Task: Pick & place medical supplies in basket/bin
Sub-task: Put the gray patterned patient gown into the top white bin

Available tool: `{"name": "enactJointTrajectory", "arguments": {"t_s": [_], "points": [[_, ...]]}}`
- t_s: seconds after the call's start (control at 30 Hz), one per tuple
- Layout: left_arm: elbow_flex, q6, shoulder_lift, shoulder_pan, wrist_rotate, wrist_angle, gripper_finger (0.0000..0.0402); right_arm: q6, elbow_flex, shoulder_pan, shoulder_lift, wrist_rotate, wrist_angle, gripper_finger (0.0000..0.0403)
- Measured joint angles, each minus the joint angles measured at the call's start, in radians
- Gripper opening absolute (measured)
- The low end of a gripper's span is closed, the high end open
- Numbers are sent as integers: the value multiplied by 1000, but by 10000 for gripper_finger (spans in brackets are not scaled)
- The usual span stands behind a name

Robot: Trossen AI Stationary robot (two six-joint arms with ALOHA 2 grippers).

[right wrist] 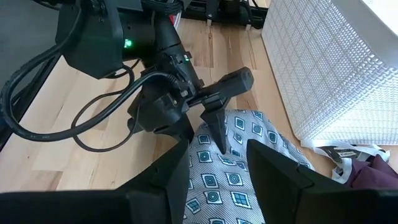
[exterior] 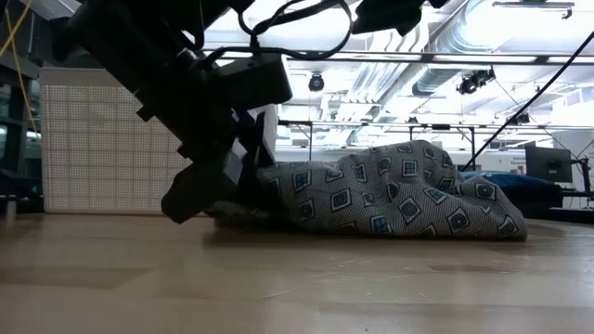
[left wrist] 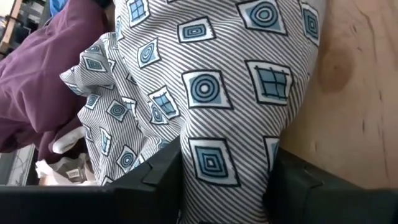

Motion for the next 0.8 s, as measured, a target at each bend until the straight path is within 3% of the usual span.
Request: {"name": "enactJointTrajectory", "arguments": {"t_s": [0.57,0.8], "points": [[0,-25,0,-14,6,4,157,0,0,0,0,0,0,148],[1,-57,-2,-56,-40,-1,150,0,0,0,0,0,0,148]]}}
